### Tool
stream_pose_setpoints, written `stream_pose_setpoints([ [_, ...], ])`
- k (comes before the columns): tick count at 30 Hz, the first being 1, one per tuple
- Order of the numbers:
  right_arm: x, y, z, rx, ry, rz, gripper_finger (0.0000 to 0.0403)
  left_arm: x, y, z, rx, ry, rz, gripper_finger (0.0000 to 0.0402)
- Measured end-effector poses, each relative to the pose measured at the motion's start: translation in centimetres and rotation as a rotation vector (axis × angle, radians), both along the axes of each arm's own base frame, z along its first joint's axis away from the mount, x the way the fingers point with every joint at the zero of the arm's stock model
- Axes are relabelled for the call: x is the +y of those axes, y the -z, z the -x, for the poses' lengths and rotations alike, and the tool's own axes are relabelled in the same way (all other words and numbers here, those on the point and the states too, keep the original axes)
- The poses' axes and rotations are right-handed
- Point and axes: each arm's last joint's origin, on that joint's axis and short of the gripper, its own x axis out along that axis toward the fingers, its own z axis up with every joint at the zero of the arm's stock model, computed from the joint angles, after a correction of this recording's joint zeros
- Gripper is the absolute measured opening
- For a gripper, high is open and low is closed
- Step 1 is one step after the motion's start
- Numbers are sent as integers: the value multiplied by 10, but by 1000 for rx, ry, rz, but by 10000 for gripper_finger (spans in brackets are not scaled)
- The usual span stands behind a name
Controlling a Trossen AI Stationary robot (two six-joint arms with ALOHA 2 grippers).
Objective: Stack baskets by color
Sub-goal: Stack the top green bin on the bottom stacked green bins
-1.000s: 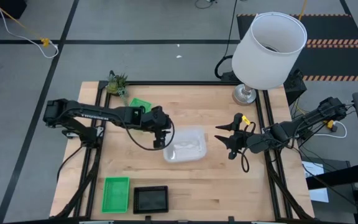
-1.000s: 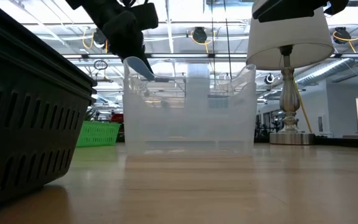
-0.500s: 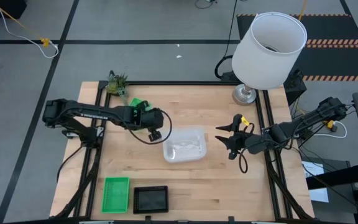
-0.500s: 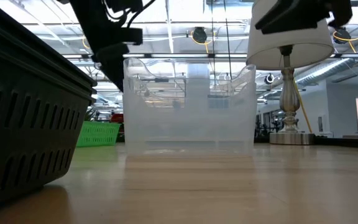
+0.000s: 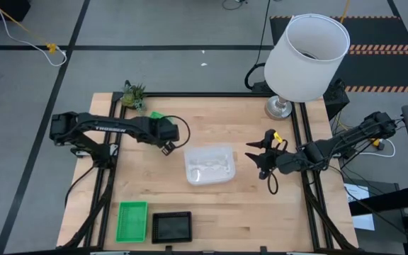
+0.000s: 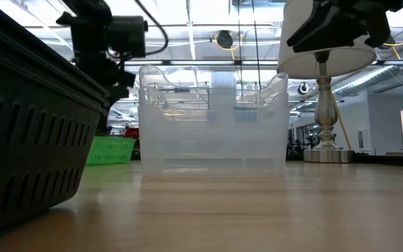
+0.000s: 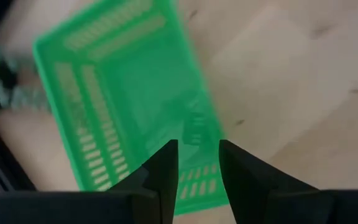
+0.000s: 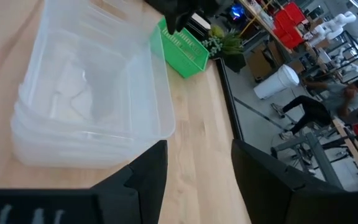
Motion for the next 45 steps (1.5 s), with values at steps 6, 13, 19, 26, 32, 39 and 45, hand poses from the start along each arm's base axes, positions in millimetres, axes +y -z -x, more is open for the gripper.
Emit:
stream_pose_setpoints([
  [6,0,0,0,-1,0,-2,171,4,17,12,27,-103,26,118],
  [13,0,0,0,2,-3,3,171,-2,13,17,29,-75,50,118],
  [19,0,0,0,3,-10,17,171,-14,-9,27,20,115,45,118],
  [26,0,0,0,6,-13,23,171,-35,-7,32,160,557,47,118],
  [32,0,-1,0,5,-13,23,171,-32,5,29,271,646,-48,118],
  [39,1,-3,-2,-23,-20,25,171,-27,18,33,304,697,-46,117],
  [45,1,-4,-2,-22,-23,30,171,-22,25,34,293,707,-52,117],
])
